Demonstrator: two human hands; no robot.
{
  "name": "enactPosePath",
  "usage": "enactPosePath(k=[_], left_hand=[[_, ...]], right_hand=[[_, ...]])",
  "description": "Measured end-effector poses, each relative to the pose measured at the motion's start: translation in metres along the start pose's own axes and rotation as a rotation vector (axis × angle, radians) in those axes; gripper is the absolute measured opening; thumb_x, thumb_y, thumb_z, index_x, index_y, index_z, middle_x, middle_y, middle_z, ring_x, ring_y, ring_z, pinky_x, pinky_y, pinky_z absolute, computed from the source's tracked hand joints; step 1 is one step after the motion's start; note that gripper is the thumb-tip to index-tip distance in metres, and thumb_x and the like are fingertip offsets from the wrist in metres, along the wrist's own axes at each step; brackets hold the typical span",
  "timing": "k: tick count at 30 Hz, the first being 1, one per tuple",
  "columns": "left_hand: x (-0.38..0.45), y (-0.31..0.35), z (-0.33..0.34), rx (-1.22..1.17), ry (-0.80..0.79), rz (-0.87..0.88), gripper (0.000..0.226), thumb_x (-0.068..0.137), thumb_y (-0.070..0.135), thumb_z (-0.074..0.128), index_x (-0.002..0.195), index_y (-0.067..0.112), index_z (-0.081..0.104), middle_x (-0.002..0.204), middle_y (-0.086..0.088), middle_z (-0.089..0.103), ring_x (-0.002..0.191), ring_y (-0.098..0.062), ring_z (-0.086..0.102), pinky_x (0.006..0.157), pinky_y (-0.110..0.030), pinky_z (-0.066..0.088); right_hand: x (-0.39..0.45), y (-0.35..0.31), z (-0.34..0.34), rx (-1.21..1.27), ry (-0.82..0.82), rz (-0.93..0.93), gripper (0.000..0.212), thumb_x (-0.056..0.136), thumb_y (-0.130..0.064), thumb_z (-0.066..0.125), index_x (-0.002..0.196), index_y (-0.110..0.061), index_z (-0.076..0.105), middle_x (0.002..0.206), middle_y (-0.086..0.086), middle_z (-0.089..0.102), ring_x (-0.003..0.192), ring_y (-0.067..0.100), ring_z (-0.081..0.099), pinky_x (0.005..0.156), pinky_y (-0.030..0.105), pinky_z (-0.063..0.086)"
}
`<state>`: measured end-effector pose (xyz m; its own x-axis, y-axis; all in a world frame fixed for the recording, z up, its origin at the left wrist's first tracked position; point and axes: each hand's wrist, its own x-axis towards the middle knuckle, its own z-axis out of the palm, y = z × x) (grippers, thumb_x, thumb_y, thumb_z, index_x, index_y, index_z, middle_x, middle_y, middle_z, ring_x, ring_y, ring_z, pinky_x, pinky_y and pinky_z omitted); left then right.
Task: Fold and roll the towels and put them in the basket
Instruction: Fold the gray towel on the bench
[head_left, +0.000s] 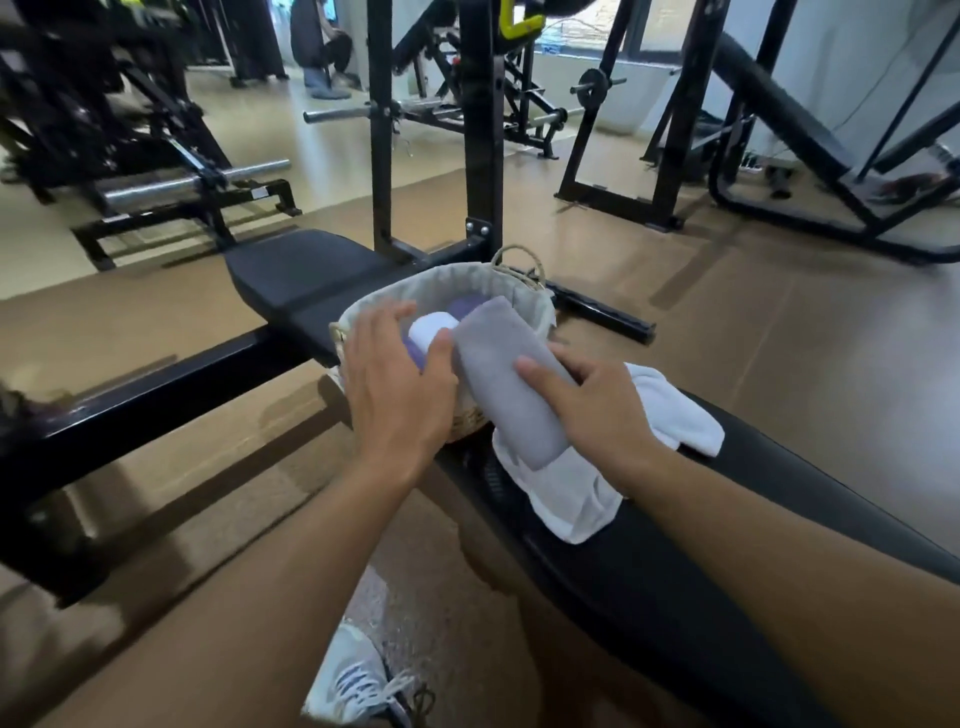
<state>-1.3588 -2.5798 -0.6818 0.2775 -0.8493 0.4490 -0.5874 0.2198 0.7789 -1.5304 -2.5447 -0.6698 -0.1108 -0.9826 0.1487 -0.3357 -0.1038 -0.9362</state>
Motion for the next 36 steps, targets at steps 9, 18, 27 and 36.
enactPosePath(k=[9,18,27,36], left_hand=[[0.023,-0.053,-0.009,0.347,-0.202,-0.059,0.124,0.078,0.070,0.069,0.161,0.015,-0.004,0.171,-0.006,-0.004,0.157,-0.021,-0.009,0.127,-0.041,-0.004],[0.023,-0.054,-0.006,0.320,-0.199,-0.061,0.126,0.077,0.062,0.073,0.161,0.015,-0.009,0.171,-0.007,-0.006,0.157,-0.021,-0.010,0.125,-0.038,-0.004],[0.024,-0.051,-0.005,0.311,-0.211,-0.076,0.117,0.085,0.055,0.069,0.160,0.012,-0.010,0.170,-0.010,-0.009,0.157,-0.023,-0.012,0.125,-0.038,-0.007],[0.024,-0.050,-0.006,0.343,-0.210,-0.078,0.088,0.096,0.022,0.051,0.160,0.011,-0.009,0.171,-0.010,-0.008,0.157,-0.021,-0.013,0.127,-0.042,-0.005]], right_hand=[[0.130,-0.019,0.085,-0.194,0.004,0.039,0.031,0.097,-0.039,0.060,0.104,-0.012,0.074,0.098,0.010,0.073,0.094,0.029,0.068,0.080,0.042,0.052],[0.148,0.004,0.114,-0.689,-0.294,0.101,0.043,0.104,-0.037,0.047,0.115,0.000,0.067,0.105,0.018,0.065,0.095,0.031,0.059,0.087,0.038,0.048],[0.132,-0.008,0.117,-0.899,-0.167,-0.310,0.049,0.106,-0.035,0.041,0.153,-0.020,0.040,0.157,0.008,0.040,0.141,0.031,0.038,0.110,0.045,0.035],[0.138,-0.002,0.127,-0.983,-0.624,-0.167,0.061,0.110,-0.028,0.035,0.161,-0.005,0.011,0.169,0.016,0.000,0.155,0.035,0.004,0.123,0.040,0.007]])
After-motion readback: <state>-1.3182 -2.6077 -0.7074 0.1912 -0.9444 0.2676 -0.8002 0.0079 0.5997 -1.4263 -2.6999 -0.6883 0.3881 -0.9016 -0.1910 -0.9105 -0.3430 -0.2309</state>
